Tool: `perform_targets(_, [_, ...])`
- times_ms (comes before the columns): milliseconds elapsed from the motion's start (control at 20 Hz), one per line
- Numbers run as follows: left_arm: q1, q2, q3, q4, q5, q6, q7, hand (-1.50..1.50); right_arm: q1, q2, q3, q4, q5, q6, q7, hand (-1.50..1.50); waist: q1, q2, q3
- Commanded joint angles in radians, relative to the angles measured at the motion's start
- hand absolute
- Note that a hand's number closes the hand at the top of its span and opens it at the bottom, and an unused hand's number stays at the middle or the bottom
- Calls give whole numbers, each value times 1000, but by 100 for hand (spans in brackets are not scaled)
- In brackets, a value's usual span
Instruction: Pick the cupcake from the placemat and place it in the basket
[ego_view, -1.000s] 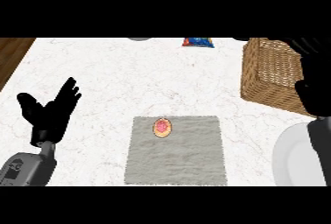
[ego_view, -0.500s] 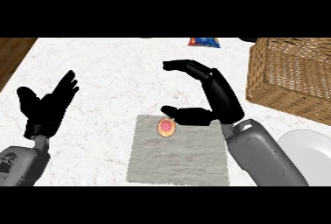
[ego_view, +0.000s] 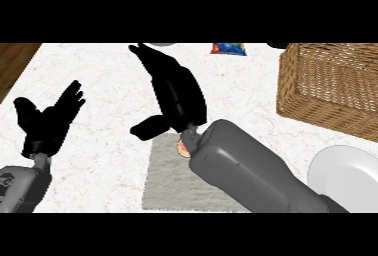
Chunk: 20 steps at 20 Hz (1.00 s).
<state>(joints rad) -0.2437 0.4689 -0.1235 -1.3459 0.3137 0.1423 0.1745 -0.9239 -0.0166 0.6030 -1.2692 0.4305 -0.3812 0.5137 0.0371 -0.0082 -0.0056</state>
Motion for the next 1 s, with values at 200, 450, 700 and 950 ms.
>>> perform_targets(200, [45, 9, 13, -10, 1, -2, -11, 0, -333, -55, 1, 168, 145, 333, 550, -150, -28, -22, -1])
perform_targets(450, [28, -16, 12, 7, -9, 13, -14, 0, -500, -27, -112, 144, 8, 602, 753, -150, -41, -7, 4])
perform_targets(700, [46, 5, 48, 7, -6, 23, -13, 0, -432, -54, -198, 56, -197, 750, 788, -150, -64, -11, 6])
perform_targets(950, [48, 9, 57, 3, 6, -16, -9, 0, -345, -98, -221, -71, -277, 747, 821, -150, -66, -5, 6])
